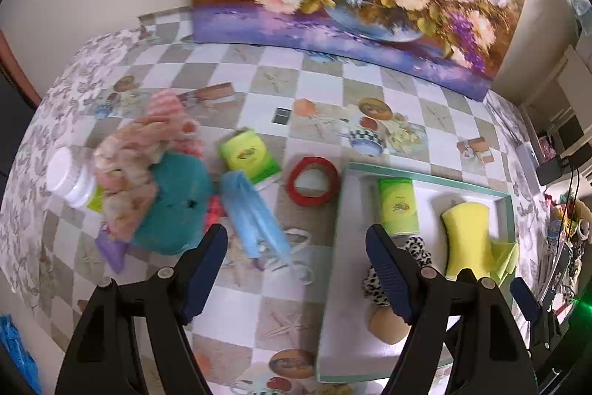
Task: Organize soft objects
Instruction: 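Withdraw both open tools toward the purple packet and blue mask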
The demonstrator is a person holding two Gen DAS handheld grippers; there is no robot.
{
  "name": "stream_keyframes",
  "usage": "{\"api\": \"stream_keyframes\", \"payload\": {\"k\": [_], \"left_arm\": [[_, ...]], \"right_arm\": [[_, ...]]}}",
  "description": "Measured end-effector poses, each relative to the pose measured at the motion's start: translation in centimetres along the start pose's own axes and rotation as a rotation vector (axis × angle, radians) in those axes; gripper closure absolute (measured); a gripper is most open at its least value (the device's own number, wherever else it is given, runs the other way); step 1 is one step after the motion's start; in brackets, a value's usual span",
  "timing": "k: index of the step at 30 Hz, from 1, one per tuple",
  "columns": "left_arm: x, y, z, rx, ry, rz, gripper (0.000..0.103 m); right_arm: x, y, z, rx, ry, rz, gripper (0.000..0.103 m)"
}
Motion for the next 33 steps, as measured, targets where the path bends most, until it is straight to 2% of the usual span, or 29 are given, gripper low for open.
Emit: {"api": "stream_keyframes", "payload": {"k": [16,19,23,28,33], "left_arm": [[4.8,0.7,3.7,-0.055,0.037,0.081,0.025],[7.4,1.0,4.0,-0.061,-0.001,0.097,0.025],[12.4,1.1,3.7,-0.054,-0.085,0.168,0.025],[17.6,1.8,3.2,-0.04,-0.157,0.24,0.025],[21.2,3.6,1.9,0.012,-0.187,0.314,0.025]], "right_arm": [[4.7,1.8,3.2,0.006,-0.079,0.052,0.016],[5.6,1.8,3.4,0.002,-0.106,0.057,0.016],[7.9,2.3,3.2,0.024,-0.209,0.039,0.016],[11.0,2.8,2.9,0.038,-0.288,0.053,0.016],[13.9,3.0,2.4,0.029,-0.332,0.103,0.016]]}}
Point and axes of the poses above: each gripper's, at about its wrist camera, not at the fingertips, and z roughly against the way its jaws point, x to its left, y to its underside, the point moved 10 cm from there along -z, roughly the way its jaws point, and after that the axes turned 14 degrees about -x, right-handed, at the moved point
